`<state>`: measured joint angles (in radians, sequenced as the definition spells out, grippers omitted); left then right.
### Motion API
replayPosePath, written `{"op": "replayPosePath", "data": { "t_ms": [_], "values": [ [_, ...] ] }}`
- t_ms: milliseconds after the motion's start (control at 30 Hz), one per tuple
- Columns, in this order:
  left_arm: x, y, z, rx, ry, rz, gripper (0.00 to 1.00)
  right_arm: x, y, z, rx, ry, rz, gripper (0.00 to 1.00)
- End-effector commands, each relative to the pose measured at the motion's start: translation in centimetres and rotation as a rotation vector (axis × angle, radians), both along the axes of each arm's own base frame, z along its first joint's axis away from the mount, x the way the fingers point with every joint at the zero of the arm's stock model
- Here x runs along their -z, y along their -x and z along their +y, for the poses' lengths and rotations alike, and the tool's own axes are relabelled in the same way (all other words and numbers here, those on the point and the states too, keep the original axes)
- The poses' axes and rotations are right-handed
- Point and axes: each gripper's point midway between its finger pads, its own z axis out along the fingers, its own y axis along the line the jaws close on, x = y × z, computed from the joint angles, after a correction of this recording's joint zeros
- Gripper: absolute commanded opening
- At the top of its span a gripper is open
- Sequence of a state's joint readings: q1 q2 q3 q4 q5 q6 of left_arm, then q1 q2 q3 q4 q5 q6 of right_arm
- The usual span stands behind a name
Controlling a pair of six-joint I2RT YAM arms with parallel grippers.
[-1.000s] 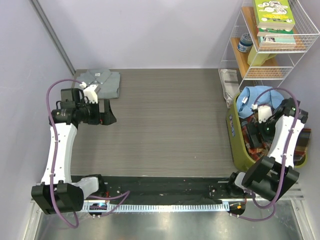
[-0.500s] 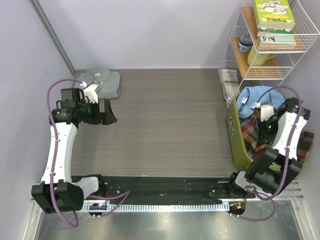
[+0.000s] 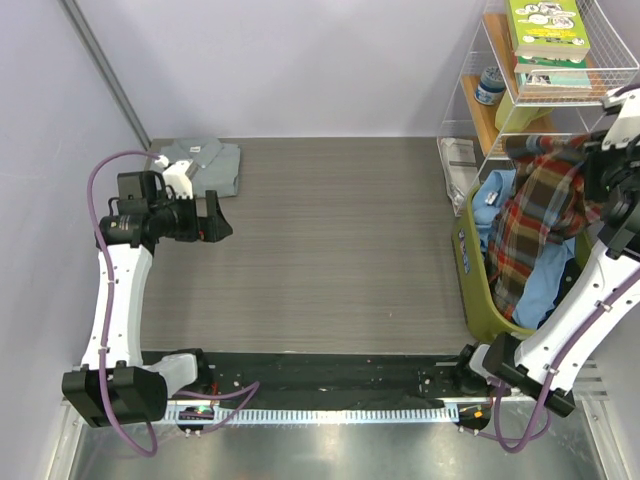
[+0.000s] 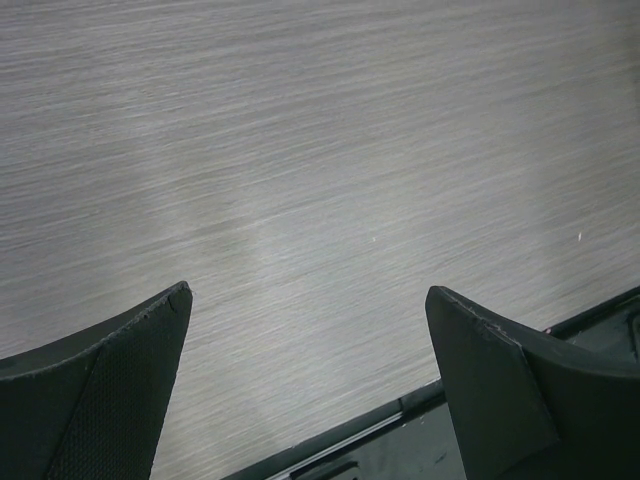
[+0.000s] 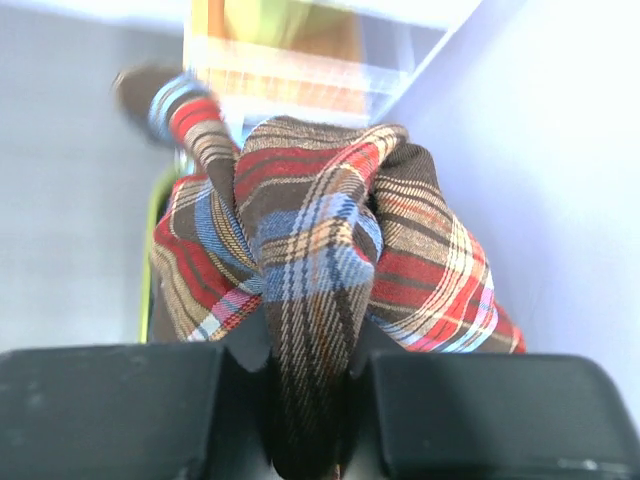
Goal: Fold and stack the long sleeve shirts
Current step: Grab the shirt from the pile, then move the shirt to the center of the board
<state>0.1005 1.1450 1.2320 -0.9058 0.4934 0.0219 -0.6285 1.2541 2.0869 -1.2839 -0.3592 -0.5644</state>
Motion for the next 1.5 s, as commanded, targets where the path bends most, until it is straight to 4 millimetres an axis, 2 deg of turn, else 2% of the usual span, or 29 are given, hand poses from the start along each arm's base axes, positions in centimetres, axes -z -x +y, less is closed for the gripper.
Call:
{"op": "replayPosePath", "data": {
  "t_ms": [0, 233, 300, 367, 400, 467, 500, 533, 600, 633, 667, 700, 767, 800, 833, 867, 900, 967, 1067, 1133, 1167, 1233, 1267, 1300, 1333, 1367, 1400, 1433, 1467],
  "values": [
    [-2.7, -1.7, 0.3, -0.051, 0.019, -0.105, 1.0, -9.7, -1.3, 1.4, -0.023, 0.013, -0.341, 0.01],
    [-2.7, -2.5, 0.2, -0.084, 0.059, -0.1, 1.0, -17.8, -1.7, 4.9, -0.17, -0.052, -0.657, 0.01],
    [-2.7, -2.8, 0.1, -0.09, 0.075, -0.096, 1.0, -18.9, -2.1, 6.2, -0.234, -0.139, -0.698, 0.01],
    [-2.8, -2.9, 0.0, -0.092, 0.082, -0.1, 1.0, -20.2, -2.3, 8.9, -0.391, -0.21, -0.719, 0.01],
    [-2.8, -3.0, 0.0, -0.097, 0.086, -0.101, 1.0, -20.1, -2.5, 10.0, -0.436, -0.366, -0.709, 0.01],
    [-2.9, -3.3, 0.0, -0.106, 0.094, -0.105, 1.0, -21.9, -1.3, 13.6, -0.661, -0.436, -0.734, 0.01],
    [-3.0, -3.3, 0.0, -0.108, 0.096, -0.104, 1.0, -20.7, -2.1, 13.8, -0.709, -0.535, -0.708, 0.01],
    [-3.0, -3.3, 0.0, -0.115, 0.1, -0.106, 1.0, -22.1, -0.8, 15.6, -0.817, -0.592, -0.734, 0.01],
    [-3.1, -3.5, 0.1, -0.126, 0.098, -0.113, 1.0, -21.4, -2.2, 17.6, -0.897, -0.689, -0.669, 0.01],
    [-3.1, -3.5, 0.2, -0.13, 0.099, -0.113, 1.0, -19.3, -4.0, 18.1, -0.87, -0.692, -0.588, 0.01],
    [-3.1, -3.5, 0.1, -0.126, 0.101, -0.111, 1.0, -18.8, -4.5, 20.9, -0.918, -0.726, -0.552, 0.01],
    [-3.1, -3.4, -0.3, -0.108, 0.117, -0.1, 1.0, -18.6, -4.8, 22.1, -0.939, -0.7, -0.541, 0.01],
    [-3.5, -3.3, -0.7, -0.078, 0.14, -0.086, 1.0, -15.6, -8.1, 23.9, -0.908, -0.73, -0.446, 0.01],
    [-3.8, -3.2, -1.0, -0.063, 0.155, -0.088, 1.0, -14.7, -8.4, 26.5, -0.958, -0.749, -0.399, 0.01],
    [-4.3, -3.0, -1.4, -0.041, 0.184, -0.091, 1.0, -11.6, -10.5, 28.8, -0.951, -0.787, -0.282, 0.01],
    [-4.9, -3.0, -1.3, -0.037, 0.198, -0.109, 1.0, -10.1, -11.3, 30.4, -0.978, -0.728, -0.258, 0.01],
    [-5.2, -2.8, -1.4, -0.03, 0.213, -0.117, 1.0, -8.5, -11.4, 33.9, -1.008, -0.713, -0.208, 0.01],
    [-6.0, -2.7, -1.1, -0.036, 0.236, -0.142, 1.0, -4.7, -12.8, 37.3, -1.027, -0.669, -0.114, 0.01],
    [-7.6, -2.2, -0.6, -0.036, 0.288, -0.184, 1.0, -3.5, -11.6, 43.2, -1.168, -0.649, -0.073, 0.01],
    [-8.7, -1.9, -0.1, -0.053, 0.318, -0.213, 1.0, -5.9, -9.8, 45.0, -1.264, -0.674, -0.111, 0.01],
    [-9.4, -1.9, 0.6, -0.062, 0.339, -0.237, 1.0, -6.2, -9.4, 45.2, -1.283, -0.696, -0.107, 0.01],
    [-10.0, -1.8, 1.2, -0.064, 0.347, -0.261, 1.0, -4.4, -8.9, 44.7, -1.289, -0.682, -0.064, 0.01],
    [-9.6, -1.7, 1.7, -0.075, 0.33, -0.253, 1.0, 1.9, -10.4, 44.0, -1.216, -0.681, 0.074, 0.04],
    [-9.6, -1.7, 1.8, -0.071, 0.306, -0.256, 1.0, 2.6, -9.6, 42.0, -1.192, -0.664, 0.065, 0.19],
    [-8.9, -1.9, 2.2, -0.05, 0.261, -0.258, 1.0, 5.5, -10.3, 40.6, -1.156, -0.639, 0.095, 0.32],
    [-8.0, -1.5, 2.3, -0.043, 0.239, -0.23, 1.0, 12.5, -11.6, 37.1, -1.02, -0.658, 0.23, 0.48],
    [-7.3, -1.5, 2.6, -0.032, 0.209, -0.221, 1.0, 14.7, -11.5, 35.0, -0.975, -0.639, 0.256, 0.64],
    [-6.4, -1.4, 2.8, -0.008, 0.174, -0.214, 1.0, 17.9, -11.3, 33.1, -0.921, -0.62, 0.318, 0.99],
    [-5.2, -0.8, 2.8, 0.054, 0.116, -0.201, 1.0, 22.2, -11.3, 30.3, -0.826, -0.597, 0.402, 1.0]
  ]
}}
